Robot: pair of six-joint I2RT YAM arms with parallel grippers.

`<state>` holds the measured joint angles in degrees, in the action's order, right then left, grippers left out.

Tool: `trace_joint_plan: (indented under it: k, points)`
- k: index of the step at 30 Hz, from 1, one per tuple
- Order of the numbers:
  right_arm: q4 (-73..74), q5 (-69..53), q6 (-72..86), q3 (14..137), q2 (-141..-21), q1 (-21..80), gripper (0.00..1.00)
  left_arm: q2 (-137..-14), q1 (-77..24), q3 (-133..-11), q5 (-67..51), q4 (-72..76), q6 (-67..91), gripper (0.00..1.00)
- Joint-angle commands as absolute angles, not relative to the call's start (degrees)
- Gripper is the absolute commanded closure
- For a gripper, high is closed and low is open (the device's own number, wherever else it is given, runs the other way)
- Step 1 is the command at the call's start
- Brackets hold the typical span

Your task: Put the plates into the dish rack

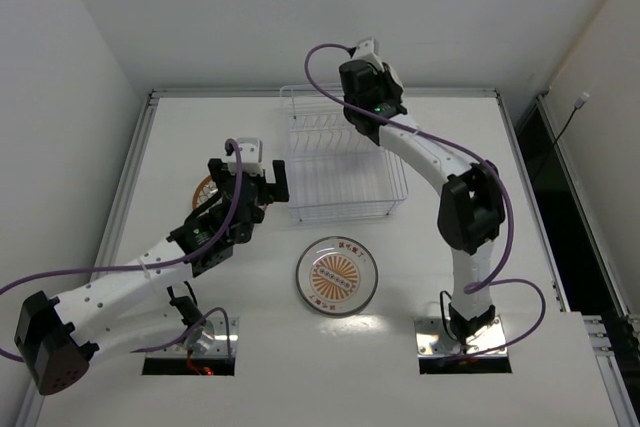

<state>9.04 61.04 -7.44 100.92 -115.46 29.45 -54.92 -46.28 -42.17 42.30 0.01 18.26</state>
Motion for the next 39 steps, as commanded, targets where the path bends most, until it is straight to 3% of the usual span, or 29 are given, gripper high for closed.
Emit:
trace_joint_plan:
  k: [1, 9, 16, 21, 26, 32, 39]
  points:
    - [1.0, 63.2, -9.7, 102.0, -115.7, 31.2, 1.0, -53.4, -45.8, -44.4, 42.5, 1.4, 18.0, 0.0]
    - [-6.3, 64.6, -18.0, 99.0, -118.8, 33.9, 1.0, -52.9, -45.8, -44.4, 42.5, 1.4, 18.0, 0.0]
    - [0.9, 60.9, -11.3, 98.3, -118.8, 33.9, 0.99, -52.9, -45.8, -44.4, 42.5, 1.4, 18.0, 0.0]
    - [5.9, 58.3, -7.4, 101.0, -120.2, 33.9, 0.88, -52.9, -45.8, -44.4, 42.5, 1.4, 18.0, 0.0]
    - [10.5, 56.5, -4.0, 101.4, -121.0, 33.9, 0.85, -52.9, -45.8, -44.4, 42.5, 1.4, 18.0, 0.0]
    - [13.2, 54.9, -1.3, 100.8, -121.5, 33.9, 0.74, -52.9, -45.8, -44.4, 42.5, 1.4, 18.0, 0.0]
    - [15.6, 56.3, 1.1, 101.3, -122.1, 33.9, 0.54, -52.9, -45.8, -44.4, 42.5, 1.4, 18.0, 0.0]
